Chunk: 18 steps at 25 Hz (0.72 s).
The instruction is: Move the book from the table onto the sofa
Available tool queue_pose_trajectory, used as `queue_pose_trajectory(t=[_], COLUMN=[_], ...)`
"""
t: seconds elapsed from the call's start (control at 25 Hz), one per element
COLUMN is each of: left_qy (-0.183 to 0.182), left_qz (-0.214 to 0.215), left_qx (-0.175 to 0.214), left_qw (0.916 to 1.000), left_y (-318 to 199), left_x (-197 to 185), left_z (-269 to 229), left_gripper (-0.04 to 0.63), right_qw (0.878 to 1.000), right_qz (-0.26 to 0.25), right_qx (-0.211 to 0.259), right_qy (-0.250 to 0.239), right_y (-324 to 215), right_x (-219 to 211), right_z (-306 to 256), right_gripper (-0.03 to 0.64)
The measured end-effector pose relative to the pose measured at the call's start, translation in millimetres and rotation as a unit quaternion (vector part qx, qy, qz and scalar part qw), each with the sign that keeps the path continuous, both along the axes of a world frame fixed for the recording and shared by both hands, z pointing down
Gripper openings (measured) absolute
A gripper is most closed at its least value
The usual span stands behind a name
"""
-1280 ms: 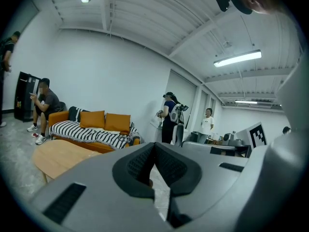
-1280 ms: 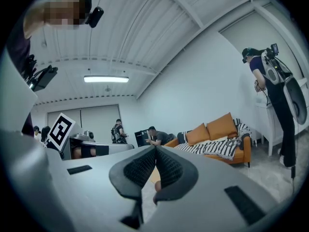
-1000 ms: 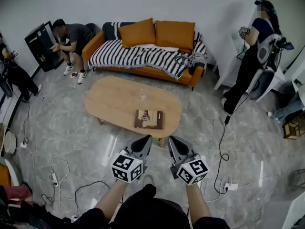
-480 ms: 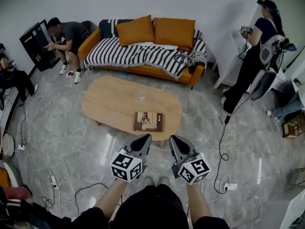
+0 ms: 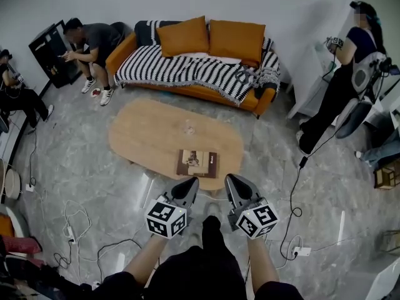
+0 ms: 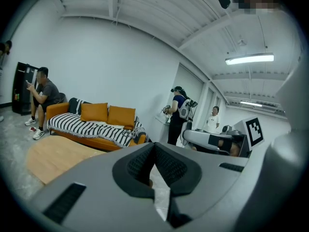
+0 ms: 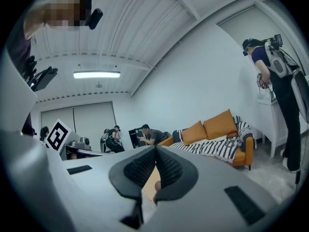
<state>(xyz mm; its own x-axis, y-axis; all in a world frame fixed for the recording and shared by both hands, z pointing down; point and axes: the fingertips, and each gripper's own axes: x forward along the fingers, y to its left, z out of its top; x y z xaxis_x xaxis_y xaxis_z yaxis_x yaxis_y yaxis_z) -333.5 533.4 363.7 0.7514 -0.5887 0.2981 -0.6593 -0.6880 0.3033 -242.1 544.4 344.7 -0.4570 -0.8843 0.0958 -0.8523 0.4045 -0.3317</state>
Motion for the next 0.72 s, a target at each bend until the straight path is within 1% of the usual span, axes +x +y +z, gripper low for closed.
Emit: queue_pose_trajectory(t=[0.4,0.72], left_qy=[-0.011,-0.021], left_qz=[-0.028,-0.057], left_qx=[-0.031,-0.052], left_qw=[0.9991,0.9968], left_y=[-72.1,-121.3], left_x=[24.7,43.3], left_z=[28.5,45.8], left_gripper=[0.014,0.014], right_qw=[0.999,0.997], right_qz=[-0.024,-0.056], right_qx=[-0.026,-0.049], right_qy=[-0.009,-0.017], right_y=[-82.7,-140.0], right_x=[32.5,51.5], right_z=[26.3,47.8], right_gripper=[0.025,0.025])
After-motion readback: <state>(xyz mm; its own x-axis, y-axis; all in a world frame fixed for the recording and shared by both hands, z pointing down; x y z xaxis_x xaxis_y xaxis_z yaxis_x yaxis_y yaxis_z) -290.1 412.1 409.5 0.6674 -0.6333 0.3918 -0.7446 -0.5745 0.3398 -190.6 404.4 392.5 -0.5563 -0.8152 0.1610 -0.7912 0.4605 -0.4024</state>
